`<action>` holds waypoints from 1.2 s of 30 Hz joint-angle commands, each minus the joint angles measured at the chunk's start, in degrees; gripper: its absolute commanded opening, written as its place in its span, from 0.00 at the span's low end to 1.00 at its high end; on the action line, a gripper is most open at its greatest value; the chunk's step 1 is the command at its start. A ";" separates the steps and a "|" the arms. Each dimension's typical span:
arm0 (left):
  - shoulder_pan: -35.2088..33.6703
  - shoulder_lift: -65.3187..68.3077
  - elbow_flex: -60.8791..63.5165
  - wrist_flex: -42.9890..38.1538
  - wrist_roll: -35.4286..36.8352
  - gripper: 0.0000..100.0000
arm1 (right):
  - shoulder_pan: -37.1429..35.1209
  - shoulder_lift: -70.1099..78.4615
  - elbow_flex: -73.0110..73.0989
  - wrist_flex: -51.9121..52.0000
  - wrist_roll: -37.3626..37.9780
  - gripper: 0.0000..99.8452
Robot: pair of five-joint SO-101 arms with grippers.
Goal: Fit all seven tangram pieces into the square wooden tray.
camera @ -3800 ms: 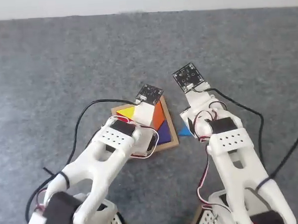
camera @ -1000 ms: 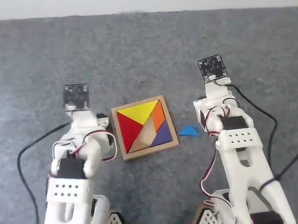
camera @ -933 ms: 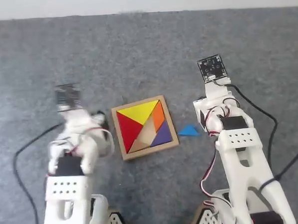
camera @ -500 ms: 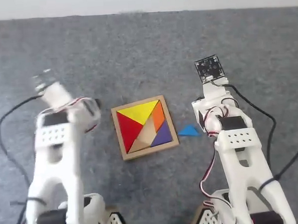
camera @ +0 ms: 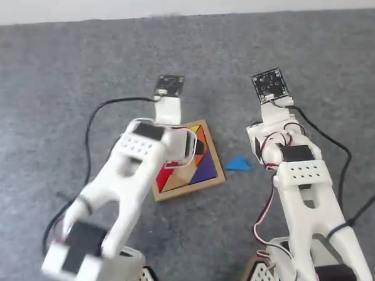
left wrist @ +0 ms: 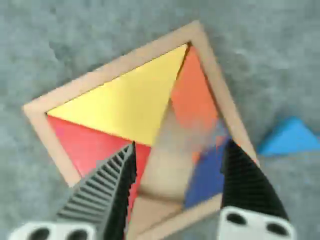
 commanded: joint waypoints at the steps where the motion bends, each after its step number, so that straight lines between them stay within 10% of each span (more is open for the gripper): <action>1: -0.79 10.55 -11.21 0.70 -1.05 0.26 | 0.66 -0.22 -2.46 -0.66 0.09 0.02; 21: -1.23 13.45 -18.42 11.43 -4.48 0.01 | 0.92 -0.22 -2.46 -0.75 0.09 0.01; 36: -35.78 -11.16 -1.63 0.44 6.95 0.05 | 0.84 -0.22 -2.46 -0.75 0.09 0.01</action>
